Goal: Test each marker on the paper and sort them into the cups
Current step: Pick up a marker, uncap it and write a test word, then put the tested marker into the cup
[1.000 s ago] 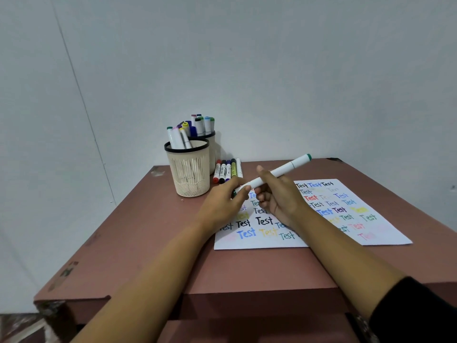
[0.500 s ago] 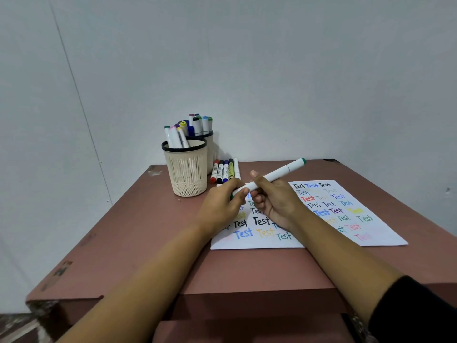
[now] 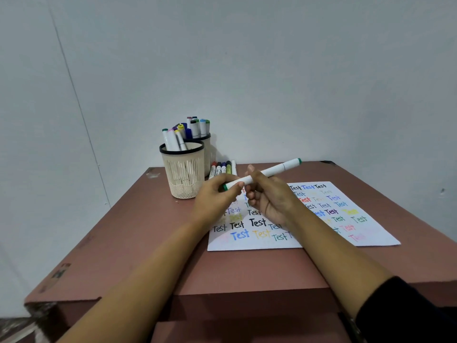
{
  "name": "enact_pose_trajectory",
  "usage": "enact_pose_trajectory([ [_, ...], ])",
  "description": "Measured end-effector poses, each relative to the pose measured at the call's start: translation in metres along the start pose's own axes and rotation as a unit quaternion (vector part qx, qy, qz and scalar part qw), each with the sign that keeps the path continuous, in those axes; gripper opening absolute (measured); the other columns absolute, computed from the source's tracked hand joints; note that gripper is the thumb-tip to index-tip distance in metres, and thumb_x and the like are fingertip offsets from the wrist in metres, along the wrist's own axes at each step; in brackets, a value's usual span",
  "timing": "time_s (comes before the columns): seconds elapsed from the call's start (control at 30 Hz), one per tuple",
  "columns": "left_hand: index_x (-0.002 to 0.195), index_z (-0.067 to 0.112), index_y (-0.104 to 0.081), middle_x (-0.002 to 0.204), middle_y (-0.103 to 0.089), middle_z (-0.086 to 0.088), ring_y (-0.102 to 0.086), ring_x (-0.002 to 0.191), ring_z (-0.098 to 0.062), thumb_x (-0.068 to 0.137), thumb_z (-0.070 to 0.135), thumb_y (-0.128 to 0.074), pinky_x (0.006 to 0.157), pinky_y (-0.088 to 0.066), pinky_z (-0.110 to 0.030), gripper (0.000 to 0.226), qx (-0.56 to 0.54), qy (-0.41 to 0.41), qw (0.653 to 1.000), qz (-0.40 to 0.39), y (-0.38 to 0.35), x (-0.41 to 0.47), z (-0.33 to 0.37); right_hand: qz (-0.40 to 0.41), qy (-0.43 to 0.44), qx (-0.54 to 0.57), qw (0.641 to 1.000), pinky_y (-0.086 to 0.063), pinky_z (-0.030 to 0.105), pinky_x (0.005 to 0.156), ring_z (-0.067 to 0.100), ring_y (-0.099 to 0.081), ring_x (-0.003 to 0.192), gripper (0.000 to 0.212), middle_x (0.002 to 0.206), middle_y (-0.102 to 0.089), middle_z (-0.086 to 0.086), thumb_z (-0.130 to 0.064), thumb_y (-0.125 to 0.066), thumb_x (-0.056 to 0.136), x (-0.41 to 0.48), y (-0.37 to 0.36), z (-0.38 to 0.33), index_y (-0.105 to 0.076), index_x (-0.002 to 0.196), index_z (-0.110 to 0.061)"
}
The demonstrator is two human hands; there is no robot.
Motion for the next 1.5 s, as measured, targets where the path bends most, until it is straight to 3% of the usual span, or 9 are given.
enact_pose_trajectory([
  [0.23, 0.085, 0.015, -0.067, 0.067, -0.057, 0.000, -0.054, 0.058, -0.007, 0.086, 0.009, -0.063, 0.058, -0.045, -0.024, 0.007, -0.207, 0.056, 0.973, 0.089, 0.020, 0.001, 0.001, 0.186, 0.034, 0.060, 0.980, -0.047, 0.032, 0.064, 0.018, -0.054, 0.073, 0.035, 0.080, -0.055, 0.004, -0.051, -0.043, 0.095, -0.001, 0.035, -0.010, -0.058, 0.098, -0.020],
  [0.37, 0.083, 0.011, -0.058, 0.073, -0.061, -0.004, -0.062, 0.067, -0.012, 0.088, 0.006, -0.060, 0.062, -0.056, -0.023, 0.007, -0.206, 0.054, 0.969, 0.125, 0.028, 0.002, 0.010, 0.284, 0.126, -0.292, 0.904, -0.037, 0.030, 0.062, 0.018, -0.046, 0.066, 0.027, 0.069, -0.051, 0.000, -0.026, -0.040, 0.097, -0.004, 0.046, -0.016, -0.057, 0.079, -0.014],
  [0.5, 0.079, 0.012, -0.058, 0.073, -0.065, 0.001, -0.067, 0.078, -0.021, 0.088, 0.012, -0.062, 0.071, -0.058, -0.031, 0.009, -0.109, 0.019, 0.984, 0.138, 0.039, 0.009, 0.019, 0.170, 0.120, -0.579, 0.788, -0.046, 0.032, 0.071, 0.026, -0.057, 0.084, 0.025, 0.090, -0.060, 0.008, -0.024, -0.042, 0.095, 0.002, 0.033, 0.005, -0.063, 0.087, -0.013],
  [0.6, 0.075, 0.020, -0.057, 0.073, -0.063, 0.000, -0.067, 0.078, -0.023, 0.087, 0.021, -0.064, 0.074, -0.057, -0.040, 0.014, -0.036, -0.013, 0.985, 0.169, 0.053, 0.025, 0.038, 0.138, 0.118, -0.668, 0.721, -0.046, 0.035, 0.083, 0.028, -0.054, 0.100, 0.030, 0.104, -0.060, 0.008, -0.028, -0.042, 0.096, 0.003, 0.027, 0.007, -0.067, 0.102, -0.013],
  [0.83, 0.118, 0.015, -0.048, 0.092, -0.066, -0.009, -0.068, 0.073, -0.017, 0.088, 0.021, -0.061, 0.072, -0.057, -0.032, 0.034, 0.017, -0.029, 0.976, 0.216, 0.094, 0.079, 0.088, 0.133, 0.124, -0.679, 0.711, -0.046, 0.034, 0.085, 0.027, -0.053, 0.102, 0.032, 0.108, -0.060, 0.009, -0.029, -0.041, 0.097, 0.000, 0.026, 0.005, -0.067, 0.108, -0.016],
  [0.97, 0.120, 0.015, -0.044, 0.076, -0.060, 0.000, -0.066, 0.072, -0.022, 0.087, 0.020, -0.059, 0.077, -0.056, -0.040, 0.036, 0.065, -0.051, 0.965, 0.251, 0.122, 0.105, 0.105, 0.134, 0.130, -0.676, 0.713, -0.045, 0.033, 0.084, 0.026, -0.054, 0.101, 0.031, 0.107, -0.061, 0.007, -0.030, -0.041, 0.097, 0.001, 0.026, 0.004, -0.067, 0.107, -0.016],
  [1.1, 0.122, 0.018, -0.043, 0.084, -0.062, -0.008, -0.066, 0.080, -0.028, 0.088, 0.020, -0.056, 0.075, -0.055, -0.037, 0.036, 0.130, -0.042, 0.957, 0.255, 0.141, 0.120, 0.101, 0.134, 0.129, -0.678, 0.711, -0.044, 0.032, 0.085, 0.025, -0.053, 0.102, 0.032, 0.107, -0.060, 0.006, -0.030, -0.041, 0.097, 0.001, 0.026, 0.004, -0.067, 0.110, -0.017],
  [1.37, 0.123, 0.016, -0.047, 0.096, -0.065, -0.010, -0.061, 0.077, -0.023, 0.087, 0.022, -0.059, 0.071, -0.052, -0.033, 0.038, 0.283, 0.033, 0.951, 0.118, 0.122, 0.109, 0.039, 0.132, 0.124, -0.678, 0.712, -0.042, 0.032, 0.085, 0.025, -0.052, 0.105, 0.032, 0.110, -0.060, 0.006, -0.030, -0.040, 0.097, 0.004, 0.026, 0.005, -0.066, 0.112, -0.019],
  [1.5, 0.126, 0.021, -0.053, 0.109, -0.063, -0.004, -0.058, 0.101, -0.023, 0.085, 0.034, -0.061, 0.087, -0.048, -0.037, 0.044, 0.384, 0.068, 0.919, 0.053, 0.114, 0.108, 0.015, 0.131, 0.121, -0.680, 0.712, -0.043, 0.033, 0.087, 0.025, -0.051, 0.105, 0.032, 0.110, -0.059, 0.006, -0.030, -0.040, 0.097, 0.005, 0.026, 0.005, -0.066, 0.112, -0.020],
])
Point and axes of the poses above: each hand's wrist, its own x-axis towards the middle knuckle, its own y-axis out of the back of the hand, z = x × y, the point moved 5 cm from there along x, towards the middle knuckle
